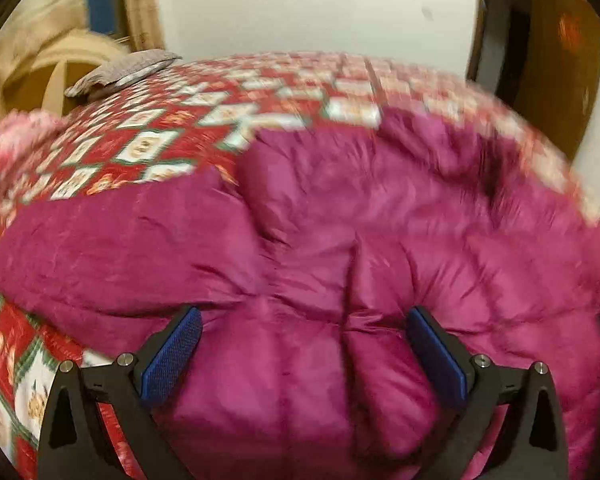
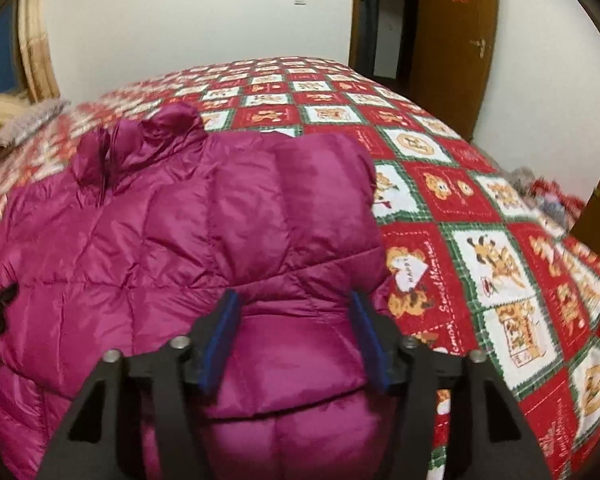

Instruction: Fold large clothes

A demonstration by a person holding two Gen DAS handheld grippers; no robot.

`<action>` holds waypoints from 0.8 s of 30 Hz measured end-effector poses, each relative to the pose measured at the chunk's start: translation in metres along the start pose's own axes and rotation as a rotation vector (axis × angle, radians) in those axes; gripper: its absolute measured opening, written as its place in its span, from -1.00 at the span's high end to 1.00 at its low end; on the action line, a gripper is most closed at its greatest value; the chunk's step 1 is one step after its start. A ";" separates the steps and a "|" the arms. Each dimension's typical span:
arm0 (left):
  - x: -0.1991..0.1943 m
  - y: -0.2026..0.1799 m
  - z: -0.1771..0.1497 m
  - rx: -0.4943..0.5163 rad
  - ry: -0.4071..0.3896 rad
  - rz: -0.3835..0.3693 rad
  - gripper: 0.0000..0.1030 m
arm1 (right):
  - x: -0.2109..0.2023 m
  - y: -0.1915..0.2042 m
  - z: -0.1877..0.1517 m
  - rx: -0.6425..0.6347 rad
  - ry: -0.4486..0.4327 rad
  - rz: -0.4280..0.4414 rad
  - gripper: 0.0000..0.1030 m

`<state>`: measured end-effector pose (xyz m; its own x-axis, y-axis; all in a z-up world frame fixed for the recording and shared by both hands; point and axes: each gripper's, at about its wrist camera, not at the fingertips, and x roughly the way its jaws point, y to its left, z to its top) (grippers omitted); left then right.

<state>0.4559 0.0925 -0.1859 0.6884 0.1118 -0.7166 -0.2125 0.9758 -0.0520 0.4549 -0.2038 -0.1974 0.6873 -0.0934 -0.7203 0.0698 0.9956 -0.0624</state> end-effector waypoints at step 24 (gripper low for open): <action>0.009 0.293 -0.003 -0.820 -0.093 0.231 0.19 | 0.003 -0.002 0.000 0.007 0.003 0.005 -0.44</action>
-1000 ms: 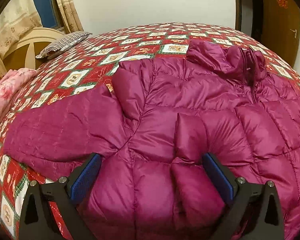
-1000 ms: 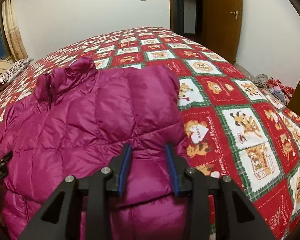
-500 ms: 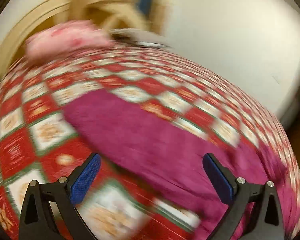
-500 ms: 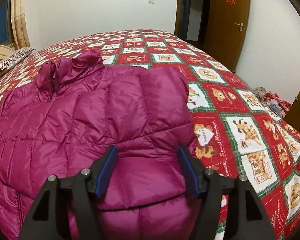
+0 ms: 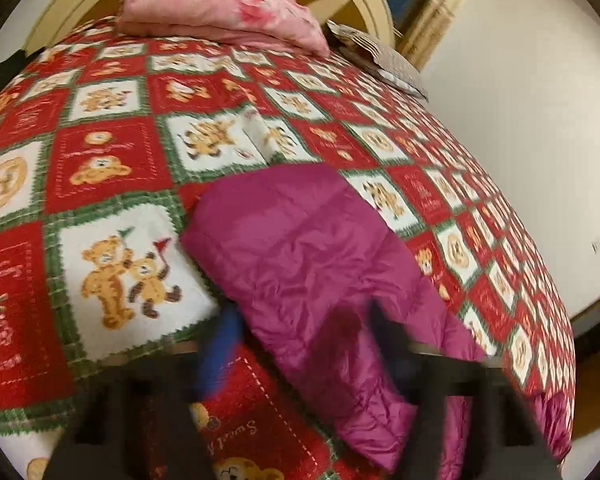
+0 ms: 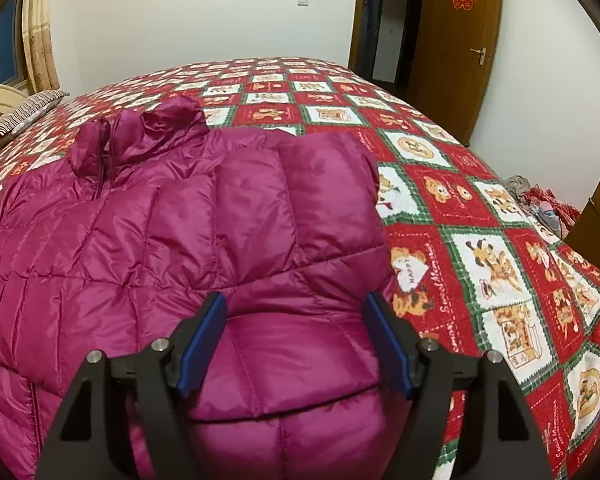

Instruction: Fold large clothes

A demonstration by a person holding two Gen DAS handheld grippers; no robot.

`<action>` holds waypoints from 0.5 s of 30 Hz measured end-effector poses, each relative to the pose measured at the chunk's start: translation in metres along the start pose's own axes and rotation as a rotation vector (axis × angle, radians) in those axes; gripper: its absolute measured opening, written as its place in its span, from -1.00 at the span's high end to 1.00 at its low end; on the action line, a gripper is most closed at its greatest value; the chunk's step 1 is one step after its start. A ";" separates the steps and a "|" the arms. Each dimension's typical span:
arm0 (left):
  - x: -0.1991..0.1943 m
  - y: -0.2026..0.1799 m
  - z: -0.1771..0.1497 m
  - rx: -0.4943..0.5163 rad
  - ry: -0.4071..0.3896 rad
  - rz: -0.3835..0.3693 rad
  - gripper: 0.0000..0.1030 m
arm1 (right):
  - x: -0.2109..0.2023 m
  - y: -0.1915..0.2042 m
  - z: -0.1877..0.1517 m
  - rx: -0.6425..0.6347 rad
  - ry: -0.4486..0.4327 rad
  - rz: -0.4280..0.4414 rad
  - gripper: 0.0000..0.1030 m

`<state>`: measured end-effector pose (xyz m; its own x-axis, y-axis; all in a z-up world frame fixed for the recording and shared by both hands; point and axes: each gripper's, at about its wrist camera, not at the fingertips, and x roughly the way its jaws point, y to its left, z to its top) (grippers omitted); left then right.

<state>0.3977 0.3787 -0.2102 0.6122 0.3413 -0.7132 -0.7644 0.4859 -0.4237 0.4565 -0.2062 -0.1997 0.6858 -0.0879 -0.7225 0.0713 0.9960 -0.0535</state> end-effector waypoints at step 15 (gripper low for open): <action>-0.121 -0.124 -0.025 0.428 -0.241 -0.339 0.93 | 0.000 -0.002 -0.001 0.026 -0.007 0.022 -0.48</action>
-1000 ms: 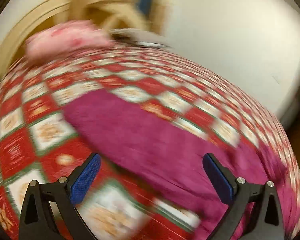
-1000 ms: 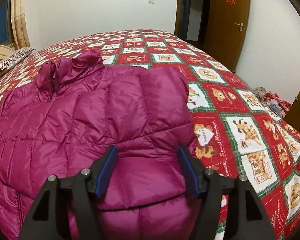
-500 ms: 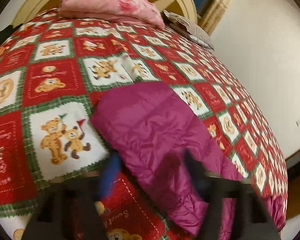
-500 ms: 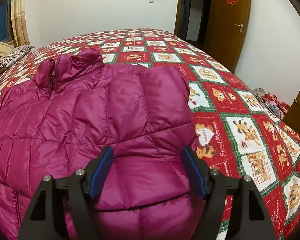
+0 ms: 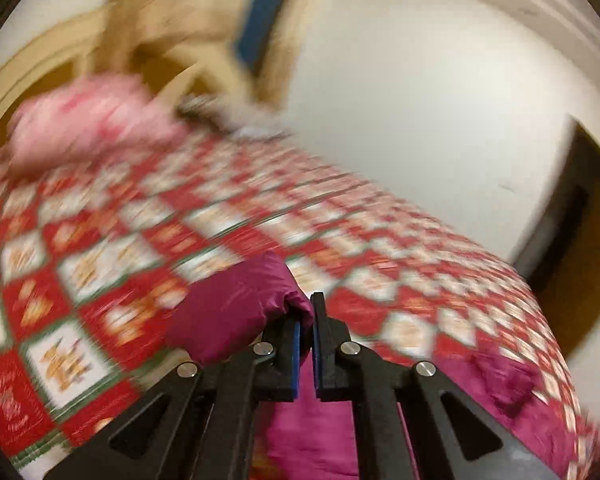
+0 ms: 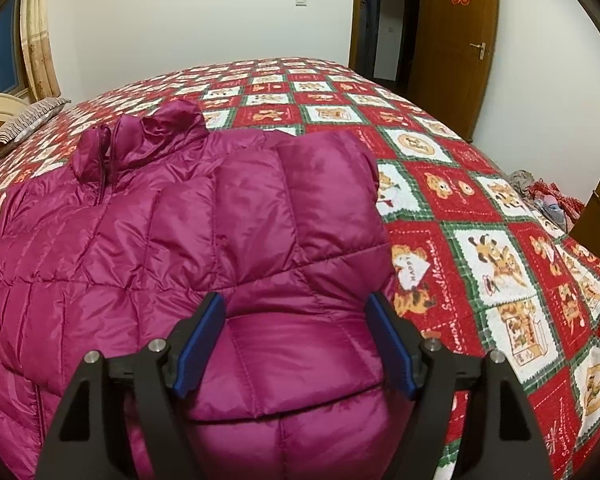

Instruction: Fold large clothes

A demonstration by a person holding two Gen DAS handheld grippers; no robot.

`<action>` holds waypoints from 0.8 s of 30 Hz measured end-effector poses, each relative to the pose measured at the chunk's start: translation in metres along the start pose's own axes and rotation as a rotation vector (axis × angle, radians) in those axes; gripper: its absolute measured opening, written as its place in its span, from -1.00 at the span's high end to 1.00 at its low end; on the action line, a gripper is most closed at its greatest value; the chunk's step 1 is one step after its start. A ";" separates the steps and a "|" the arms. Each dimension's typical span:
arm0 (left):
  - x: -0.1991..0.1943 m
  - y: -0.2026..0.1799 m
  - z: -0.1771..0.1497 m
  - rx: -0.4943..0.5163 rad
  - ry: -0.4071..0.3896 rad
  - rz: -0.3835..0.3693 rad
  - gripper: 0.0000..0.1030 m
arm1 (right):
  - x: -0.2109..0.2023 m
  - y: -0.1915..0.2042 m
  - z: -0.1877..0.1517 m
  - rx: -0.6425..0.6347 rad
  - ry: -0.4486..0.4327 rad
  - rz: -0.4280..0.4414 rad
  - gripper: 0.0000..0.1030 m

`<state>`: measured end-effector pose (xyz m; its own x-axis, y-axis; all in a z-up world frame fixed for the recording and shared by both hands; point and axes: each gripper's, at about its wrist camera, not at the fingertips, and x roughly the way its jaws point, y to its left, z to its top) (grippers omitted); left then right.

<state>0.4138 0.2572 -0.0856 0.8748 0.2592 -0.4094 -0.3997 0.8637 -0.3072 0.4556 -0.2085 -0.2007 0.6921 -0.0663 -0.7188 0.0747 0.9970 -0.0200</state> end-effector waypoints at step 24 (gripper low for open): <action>0.006 -0.259 -0.207 0.571 0.571 -0.582 0.44 | 0.002 -0.007 -0.001 0.052 -0.007 0.039 -0.55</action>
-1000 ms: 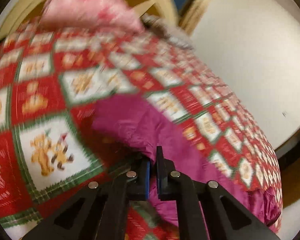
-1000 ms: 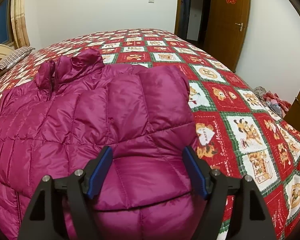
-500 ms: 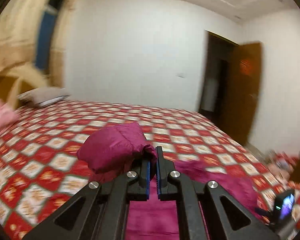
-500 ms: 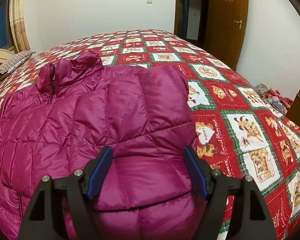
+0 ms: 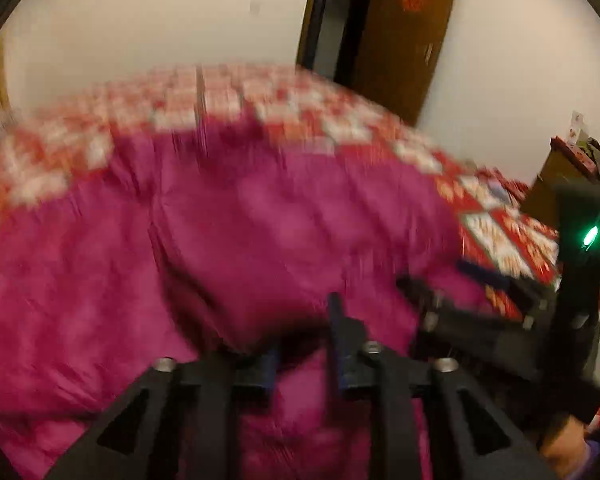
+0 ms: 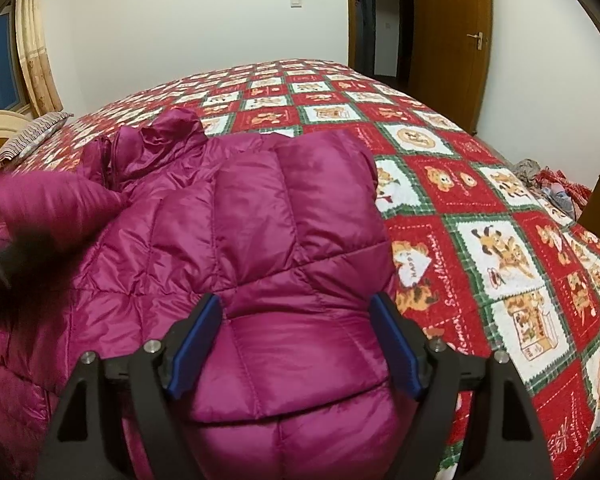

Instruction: Fold large clothes

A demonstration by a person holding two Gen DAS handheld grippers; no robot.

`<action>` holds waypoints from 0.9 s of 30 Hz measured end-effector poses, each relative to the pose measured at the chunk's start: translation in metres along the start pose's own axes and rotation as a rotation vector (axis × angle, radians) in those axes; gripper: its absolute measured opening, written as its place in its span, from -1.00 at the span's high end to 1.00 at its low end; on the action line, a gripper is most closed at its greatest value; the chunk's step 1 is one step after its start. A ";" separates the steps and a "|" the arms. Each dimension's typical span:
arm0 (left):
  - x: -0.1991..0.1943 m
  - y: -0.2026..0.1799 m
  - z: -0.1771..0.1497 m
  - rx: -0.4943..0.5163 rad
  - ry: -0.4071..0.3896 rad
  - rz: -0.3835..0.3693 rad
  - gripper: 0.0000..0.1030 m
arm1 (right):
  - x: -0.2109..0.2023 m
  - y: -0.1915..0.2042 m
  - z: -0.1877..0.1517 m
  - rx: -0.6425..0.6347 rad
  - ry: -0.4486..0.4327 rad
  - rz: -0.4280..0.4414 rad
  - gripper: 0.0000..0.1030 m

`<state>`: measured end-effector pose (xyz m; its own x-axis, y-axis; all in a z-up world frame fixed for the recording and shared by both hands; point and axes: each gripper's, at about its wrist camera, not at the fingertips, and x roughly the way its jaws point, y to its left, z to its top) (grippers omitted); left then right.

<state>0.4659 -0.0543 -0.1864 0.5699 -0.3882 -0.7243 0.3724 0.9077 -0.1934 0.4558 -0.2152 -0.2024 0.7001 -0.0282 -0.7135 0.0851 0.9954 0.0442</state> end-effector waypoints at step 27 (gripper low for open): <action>-0.050 0.167 -0.014 -0.404 -0.080 0.483 -0.20 | -0.110 0.125 0.032 -0.212 -0.222 0.315 -0.74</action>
<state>0.4896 0.1191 -0.1915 0.6633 0.0839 -0.7436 -0.2375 0.9659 -0.1028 0.4125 -0.0910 -0.0962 0.8057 0.2842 -0.5198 -0.2884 0.9546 0.0748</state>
